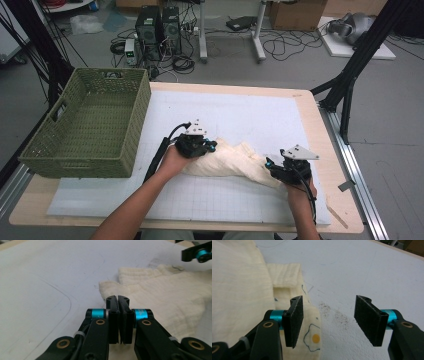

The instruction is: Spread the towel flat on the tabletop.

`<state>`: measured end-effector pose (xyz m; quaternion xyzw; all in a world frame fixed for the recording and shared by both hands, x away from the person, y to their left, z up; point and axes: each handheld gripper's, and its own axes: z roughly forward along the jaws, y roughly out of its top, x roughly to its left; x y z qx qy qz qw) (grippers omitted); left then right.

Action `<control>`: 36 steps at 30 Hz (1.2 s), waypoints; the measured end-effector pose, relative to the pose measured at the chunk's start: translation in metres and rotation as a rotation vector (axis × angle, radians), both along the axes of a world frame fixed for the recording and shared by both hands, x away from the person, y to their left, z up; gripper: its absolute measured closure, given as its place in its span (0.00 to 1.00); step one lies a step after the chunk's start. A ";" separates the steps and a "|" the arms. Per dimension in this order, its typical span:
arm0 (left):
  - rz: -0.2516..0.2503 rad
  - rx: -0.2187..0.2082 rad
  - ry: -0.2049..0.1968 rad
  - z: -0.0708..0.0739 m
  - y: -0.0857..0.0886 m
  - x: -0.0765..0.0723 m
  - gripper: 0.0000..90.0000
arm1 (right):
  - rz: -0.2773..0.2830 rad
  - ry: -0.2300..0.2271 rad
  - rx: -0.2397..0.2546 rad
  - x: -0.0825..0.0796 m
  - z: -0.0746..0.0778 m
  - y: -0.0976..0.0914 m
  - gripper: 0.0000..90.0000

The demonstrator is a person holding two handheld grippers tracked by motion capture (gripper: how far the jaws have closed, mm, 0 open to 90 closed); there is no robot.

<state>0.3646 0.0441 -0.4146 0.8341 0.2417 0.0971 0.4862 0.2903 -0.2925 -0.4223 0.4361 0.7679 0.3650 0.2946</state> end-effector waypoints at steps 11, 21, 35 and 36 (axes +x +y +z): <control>-0.120 -0.069 -0.023 0.000 0.040 -0.064 0.96 | 0.021 0.017 -0.014 0.002 -0.001 0.007 0.45; -0.147 -0.047 0.089 -0.021 0.060 -0.088 0.75 | 0.080 0.082 0.016 0.010 -0.008 0.017 0.47; 0.279 0.046 -0.045 -0.027 0.085 -0.032 0.41 | 0.220 0.222 -0.008 0.001 -0.018 0.031 0.95; 0.291 0.064 -0.040 -0.031 0.085 -0.028 0.41 | 0.233 0.234 -0.018 -0.003 -0.017 0.032 0.95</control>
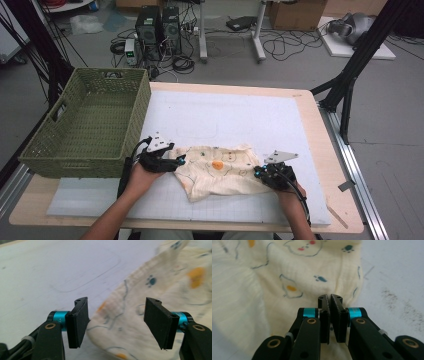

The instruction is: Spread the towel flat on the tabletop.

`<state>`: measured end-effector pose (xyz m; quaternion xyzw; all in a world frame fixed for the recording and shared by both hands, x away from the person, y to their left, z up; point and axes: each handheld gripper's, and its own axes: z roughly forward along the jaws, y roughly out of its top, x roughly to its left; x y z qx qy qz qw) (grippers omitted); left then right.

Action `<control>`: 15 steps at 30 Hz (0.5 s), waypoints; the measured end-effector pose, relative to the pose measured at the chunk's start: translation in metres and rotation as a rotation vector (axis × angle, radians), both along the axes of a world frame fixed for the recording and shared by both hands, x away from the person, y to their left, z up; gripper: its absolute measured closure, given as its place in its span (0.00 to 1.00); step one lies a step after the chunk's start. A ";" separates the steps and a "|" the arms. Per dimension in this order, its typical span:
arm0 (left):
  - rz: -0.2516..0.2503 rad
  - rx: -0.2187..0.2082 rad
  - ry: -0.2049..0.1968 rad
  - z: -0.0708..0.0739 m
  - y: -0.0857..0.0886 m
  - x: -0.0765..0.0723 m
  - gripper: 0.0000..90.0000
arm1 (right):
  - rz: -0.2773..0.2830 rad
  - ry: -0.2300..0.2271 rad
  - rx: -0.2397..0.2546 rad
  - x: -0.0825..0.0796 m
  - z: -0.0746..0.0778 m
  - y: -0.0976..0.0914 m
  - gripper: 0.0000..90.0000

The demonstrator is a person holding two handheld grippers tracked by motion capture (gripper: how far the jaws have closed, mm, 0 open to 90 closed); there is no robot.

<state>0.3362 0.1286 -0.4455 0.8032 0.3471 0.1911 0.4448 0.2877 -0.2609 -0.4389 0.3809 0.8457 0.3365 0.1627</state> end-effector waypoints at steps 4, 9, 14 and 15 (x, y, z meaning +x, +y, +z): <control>0.037 0.000 0.005 -0.003 0.001 0.003 0.44 | 0.039 0.006 -0.016 -0.018 0.002 -0.002 0.95; 0.058 -0.020 0.023 0.000 0.007 0.003 0.43 | 0.026 -0.049 -0.003 -0.032 0.009 -0.007 0.71; 0.042 -0.024 0.033 0.001 0.009 -0.001 0.43 | -0.025 -0.119 0.042 -0.014 0.021 -0.006 0.56; 0.041 -0.025 0.036 0.000 0.009 -0.001 0.43 | -0.028 -0.126 0.046 -0.008 0.023 -0.004 0.55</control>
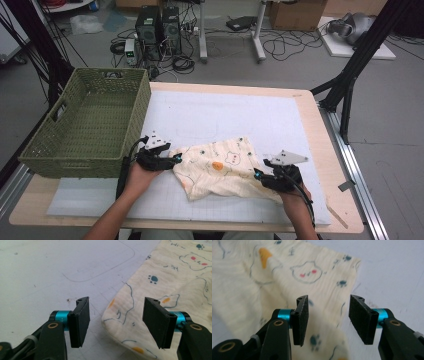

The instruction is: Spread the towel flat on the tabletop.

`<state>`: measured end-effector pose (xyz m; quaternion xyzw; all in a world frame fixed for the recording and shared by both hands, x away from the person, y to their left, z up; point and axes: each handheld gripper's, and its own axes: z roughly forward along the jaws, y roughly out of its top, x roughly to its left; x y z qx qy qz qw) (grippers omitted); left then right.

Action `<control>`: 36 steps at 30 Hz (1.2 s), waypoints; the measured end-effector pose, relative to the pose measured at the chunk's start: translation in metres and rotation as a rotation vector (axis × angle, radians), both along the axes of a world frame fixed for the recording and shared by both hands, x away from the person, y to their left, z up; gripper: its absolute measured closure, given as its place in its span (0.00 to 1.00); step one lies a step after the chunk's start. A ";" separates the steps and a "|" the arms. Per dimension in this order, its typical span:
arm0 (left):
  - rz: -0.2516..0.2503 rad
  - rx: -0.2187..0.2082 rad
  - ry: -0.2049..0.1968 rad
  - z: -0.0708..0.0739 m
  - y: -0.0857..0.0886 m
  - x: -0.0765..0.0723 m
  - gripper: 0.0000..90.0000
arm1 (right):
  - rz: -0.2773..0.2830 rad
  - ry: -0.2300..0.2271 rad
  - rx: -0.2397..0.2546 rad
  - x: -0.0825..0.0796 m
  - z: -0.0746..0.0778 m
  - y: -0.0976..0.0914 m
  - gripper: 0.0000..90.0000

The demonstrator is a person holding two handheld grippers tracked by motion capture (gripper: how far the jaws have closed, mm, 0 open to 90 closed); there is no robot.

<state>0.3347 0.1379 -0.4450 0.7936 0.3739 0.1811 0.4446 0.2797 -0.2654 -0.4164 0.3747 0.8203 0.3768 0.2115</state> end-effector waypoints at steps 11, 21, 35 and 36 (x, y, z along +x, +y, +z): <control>0.003 -0.053 0.011 -0.001 0.007 0.000 0.42 | 0.025 0.060 -0.044 0.076 -0.023 0.036 0.42; 0.019 -0.072 0.008 0.000 0.010 0.000 0.42 | 0.068 0.107 -0.040 0.105 -0.025 0.052 0.96; 0.011 -0.075 0.024 -0.002 0.009 -0.001 0.44 | -0.265 -0.007 -0.079 0.104 -0.014 0.013 0.69; 0.005 -0.078 0.026 -0.002 0.009 0.000 0.46 | -0.264 -0.009 -0.064 0.100 -0.013 0.011 0.65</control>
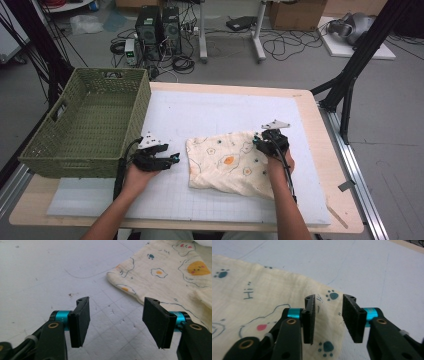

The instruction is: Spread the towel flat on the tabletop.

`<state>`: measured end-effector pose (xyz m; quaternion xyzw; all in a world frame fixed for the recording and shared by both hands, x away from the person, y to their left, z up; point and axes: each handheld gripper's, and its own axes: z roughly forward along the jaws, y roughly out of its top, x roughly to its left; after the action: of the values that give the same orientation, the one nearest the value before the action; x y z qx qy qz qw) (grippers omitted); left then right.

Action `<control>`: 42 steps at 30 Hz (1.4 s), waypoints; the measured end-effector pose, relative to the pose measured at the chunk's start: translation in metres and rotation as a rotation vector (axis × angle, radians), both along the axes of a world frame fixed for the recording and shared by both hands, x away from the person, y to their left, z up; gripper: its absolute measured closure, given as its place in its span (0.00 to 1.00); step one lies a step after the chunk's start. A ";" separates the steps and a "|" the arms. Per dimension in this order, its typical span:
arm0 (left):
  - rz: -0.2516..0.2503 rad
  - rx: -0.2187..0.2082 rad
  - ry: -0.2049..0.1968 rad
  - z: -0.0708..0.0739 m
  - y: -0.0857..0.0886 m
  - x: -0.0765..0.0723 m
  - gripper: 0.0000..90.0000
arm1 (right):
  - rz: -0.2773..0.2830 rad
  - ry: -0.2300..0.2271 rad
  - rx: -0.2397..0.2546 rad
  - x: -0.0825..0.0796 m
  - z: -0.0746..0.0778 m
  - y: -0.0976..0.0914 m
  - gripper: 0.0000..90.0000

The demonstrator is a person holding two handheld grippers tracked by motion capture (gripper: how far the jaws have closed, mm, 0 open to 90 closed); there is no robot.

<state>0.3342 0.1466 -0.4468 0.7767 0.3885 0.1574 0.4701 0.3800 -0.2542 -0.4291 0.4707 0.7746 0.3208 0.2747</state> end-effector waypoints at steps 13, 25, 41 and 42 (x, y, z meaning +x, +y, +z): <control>-0.048 0.102 0.051 0.006 -0.053 0.025 0.50 | 0.094 -0.059 0.076 -0.062 0.014 -0.032 0.52; -0.054 0.256 -0.046 0.000 -0.080 0.031 0.95 | 0.098 -0.062 0.088 -0.073 0.008 -0.041 0.52; 0.192 0.090 0.006 0.011 -0.030 0.078 0.74 | 0.111 -0.010 0.063 -0.054 -0.005 -0.011 0.51; 0.178 0.070 0.007 0.012 -0.030 0.076 0.68 | 0.113 -0.009 0.064 -0.052 -0.006 -0.010 0.51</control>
<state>0.4106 0.1161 -0.4349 0.7556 0.4519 0.2096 0.4254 0.3279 -0.2642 -0.4348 0.4331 0.7881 0.3625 0.2446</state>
